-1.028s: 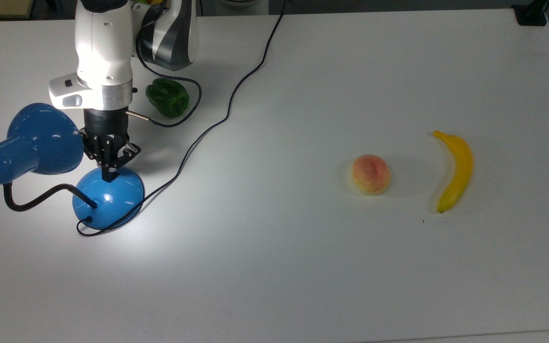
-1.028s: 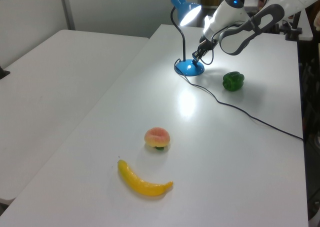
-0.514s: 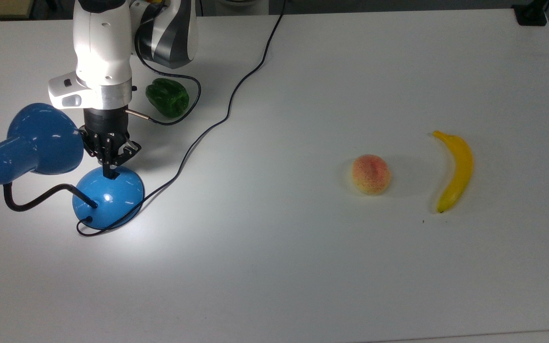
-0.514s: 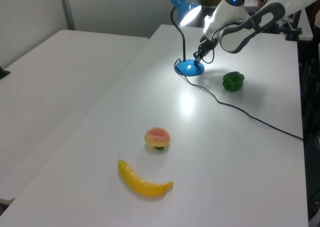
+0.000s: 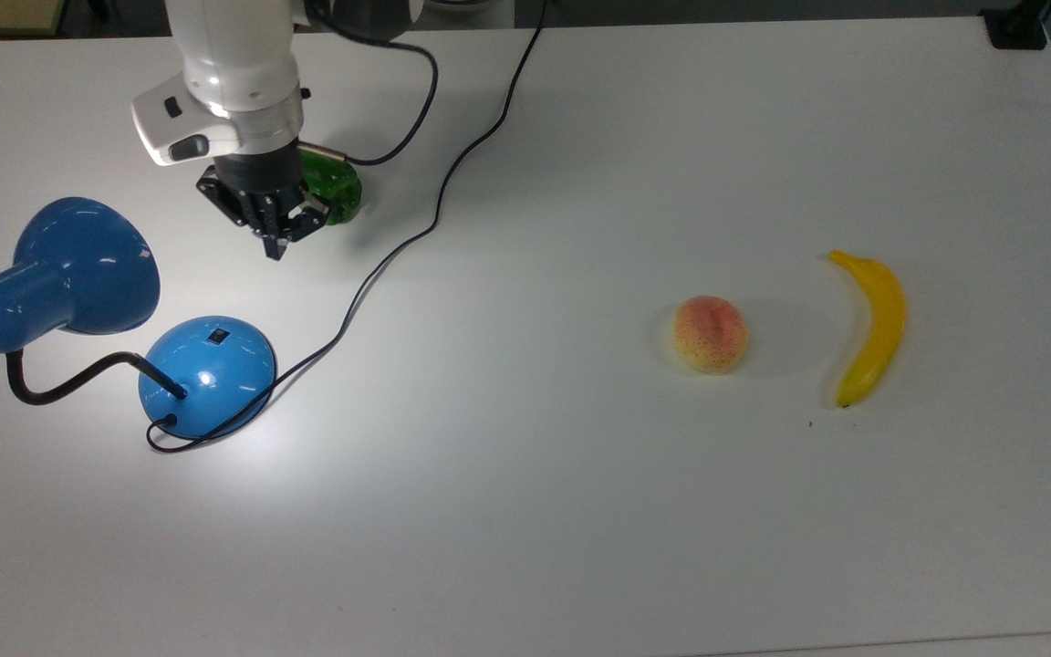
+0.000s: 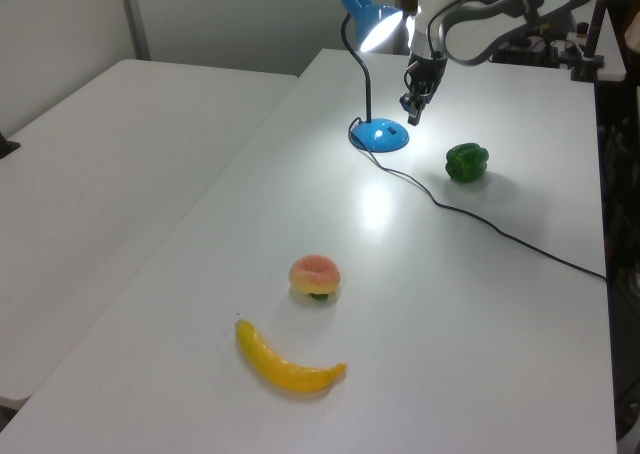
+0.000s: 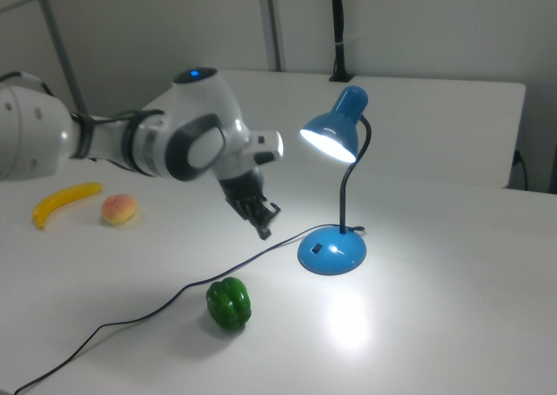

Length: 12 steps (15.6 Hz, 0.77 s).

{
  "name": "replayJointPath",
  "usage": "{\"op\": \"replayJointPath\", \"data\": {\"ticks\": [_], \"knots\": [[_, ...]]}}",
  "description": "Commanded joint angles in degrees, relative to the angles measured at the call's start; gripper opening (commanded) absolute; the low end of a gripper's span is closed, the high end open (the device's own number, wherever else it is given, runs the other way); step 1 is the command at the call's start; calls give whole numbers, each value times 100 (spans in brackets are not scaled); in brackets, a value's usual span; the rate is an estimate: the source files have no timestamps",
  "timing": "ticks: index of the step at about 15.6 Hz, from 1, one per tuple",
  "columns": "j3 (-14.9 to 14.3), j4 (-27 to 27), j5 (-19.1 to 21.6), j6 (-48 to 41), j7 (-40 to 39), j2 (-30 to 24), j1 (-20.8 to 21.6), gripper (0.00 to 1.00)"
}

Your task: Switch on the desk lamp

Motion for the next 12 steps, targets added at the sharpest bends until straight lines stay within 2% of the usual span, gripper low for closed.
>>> {"op": "replayJointPath", "data": {"ticks": [1, 8, 12], "knots": [[-29, 139, -112, -1123, 24, -526, 406, 0], [-20, 667, -103, -3066, -537, -1238, 1101, 0], [-20, 738, -33, -3534, -600, -1608, 1242, 0]]}}
